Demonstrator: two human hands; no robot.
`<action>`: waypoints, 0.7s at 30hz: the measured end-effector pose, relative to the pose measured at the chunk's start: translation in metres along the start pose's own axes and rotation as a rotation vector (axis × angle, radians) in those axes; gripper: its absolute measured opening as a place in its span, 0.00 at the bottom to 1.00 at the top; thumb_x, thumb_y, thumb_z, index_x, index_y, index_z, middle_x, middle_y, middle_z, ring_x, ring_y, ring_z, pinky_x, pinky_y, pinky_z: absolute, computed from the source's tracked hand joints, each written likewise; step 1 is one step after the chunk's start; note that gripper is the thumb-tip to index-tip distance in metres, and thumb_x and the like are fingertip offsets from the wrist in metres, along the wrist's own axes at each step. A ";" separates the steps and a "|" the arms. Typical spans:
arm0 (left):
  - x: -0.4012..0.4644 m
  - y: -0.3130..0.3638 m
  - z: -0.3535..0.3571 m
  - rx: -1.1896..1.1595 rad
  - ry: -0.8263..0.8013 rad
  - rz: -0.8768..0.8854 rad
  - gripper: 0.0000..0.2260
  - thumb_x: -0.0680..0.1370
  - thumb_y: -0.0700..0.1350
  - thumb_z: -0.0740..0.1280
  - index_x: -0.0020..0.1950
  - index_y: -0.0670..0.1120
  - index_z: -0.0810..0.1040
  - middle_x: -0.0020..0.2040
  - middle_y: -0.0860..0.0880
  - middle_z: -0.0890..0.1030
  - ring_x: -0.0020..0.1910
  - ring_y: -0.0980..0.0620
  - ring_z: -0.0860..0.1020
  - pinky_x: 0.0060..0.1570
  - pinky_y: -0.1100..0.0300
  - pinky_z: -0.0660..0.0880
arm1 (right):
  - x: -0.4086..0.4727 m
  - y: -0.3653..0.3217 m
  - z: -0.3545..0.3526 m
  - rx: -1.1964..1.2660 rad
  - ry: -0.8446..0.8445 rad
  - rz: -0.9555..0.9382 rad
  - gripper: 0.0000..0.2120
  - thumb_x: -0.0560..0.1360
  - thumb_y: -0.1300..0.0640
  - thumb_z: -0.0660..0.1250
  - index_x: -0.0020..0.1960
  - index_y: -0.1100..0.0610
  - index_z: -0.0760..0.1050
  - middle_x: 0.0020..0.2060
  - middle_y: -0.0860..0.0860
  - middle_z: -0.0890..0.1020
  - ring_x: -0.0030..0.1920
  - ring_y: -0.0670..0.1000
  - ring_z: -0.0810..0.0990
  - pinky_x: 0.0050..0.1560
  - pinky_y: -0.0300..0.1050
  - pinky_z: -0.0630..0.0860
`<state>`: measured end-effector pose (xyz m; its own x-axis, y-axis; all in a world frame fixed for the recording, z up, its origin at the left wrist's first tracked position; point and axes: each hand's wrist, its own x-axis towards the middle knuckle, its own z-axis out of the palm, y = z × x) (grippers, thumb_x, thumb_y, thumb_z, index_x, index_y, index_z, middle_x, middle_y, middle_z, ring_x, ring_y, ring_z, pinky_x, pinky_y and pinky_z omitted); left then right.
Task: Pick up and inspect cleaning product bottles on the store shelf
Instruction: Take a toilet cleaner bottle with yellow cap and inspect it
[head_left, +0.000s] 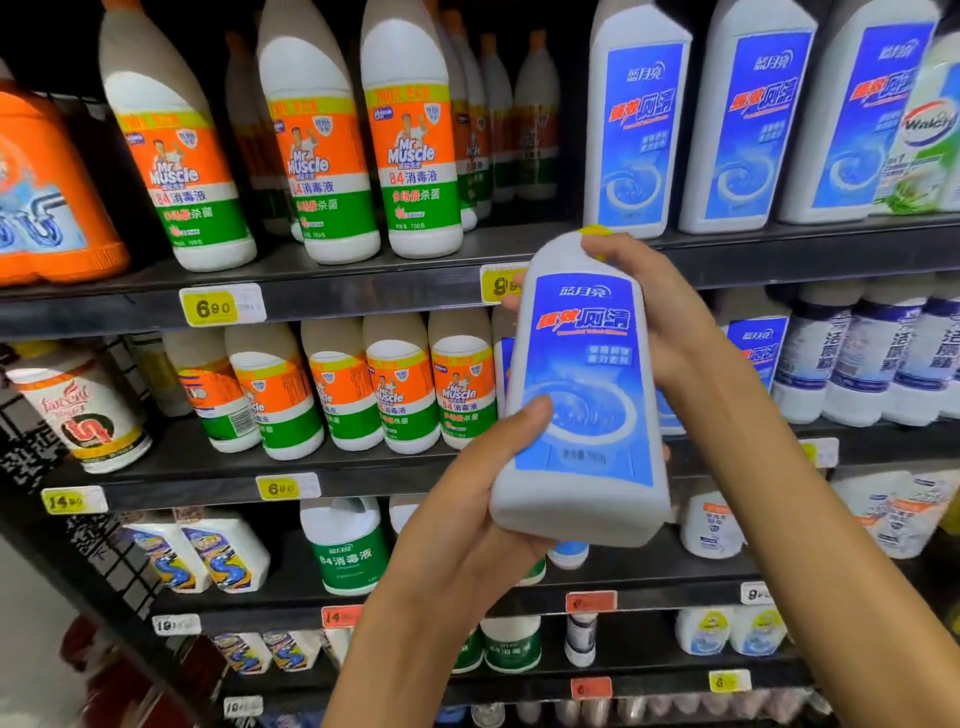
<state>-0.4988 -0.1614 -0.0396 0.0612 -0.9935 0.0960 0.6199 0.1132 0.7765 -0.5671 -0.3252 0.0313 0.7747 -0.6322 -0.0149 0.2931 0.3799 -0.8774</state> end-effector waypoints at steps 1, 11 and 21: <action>0.001 -0.003 -0.006 0.075 0.067 0.006 0.24 0.65 0.48 0.76 0.60 0.46 0.79 0.55 0.44 0.83 0.53 0.46 0.82 0.47 0.54 0.81 | -0.001 0.000 0.000 -0.032 0.004 -0.033 0.17 0.76 0.50 0.64 0.58 0.61 0.73 0.55 0.62 0.81 0.52 0.57 0.82 0.50 0.51 0.81; 0.019 -0.020 -0.035 0.610 0.279 0.312 0.20 0.67 0.58 0.69 0.55 0.49 0.77 0.50 0.51 0.85 0.50 0.52 0.83 0.42 0.64 0.79 | -0.011 0.004 0.008 -0.328 -0.159 -0.457 0.13 0.73 0.51 0.67 0.55 0.55 0.76 0.44 0.52 0.85 0.43 0.50 0.85 0.41 0.42 0.79; 0.032 -0.029 -0.066 0.665 0.278 0.524 0.19 0.67 0.55 0.69 0.56 0.51 0.76 0.50 0.54 0.84 0.50 0.53 0.83 0.43 0.64 0.79 | -0.007 0.026 0.000 -0.293 -0.359 -0.459 0.23 0.67 0.59 0.75 0.60 0.53 0.73 0.48 0.51 0.84 0.46 0.52 0.83 0.44 0.44 0.80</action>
<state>-0.4629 -0.1977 -0.0997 0.4509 -0.7692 0.4528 -0.1177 0.4517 0.8844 -0.5651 -0.3107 0.0082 0.7611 -0.4023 0.5089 0.5131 -0.1066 -0.8517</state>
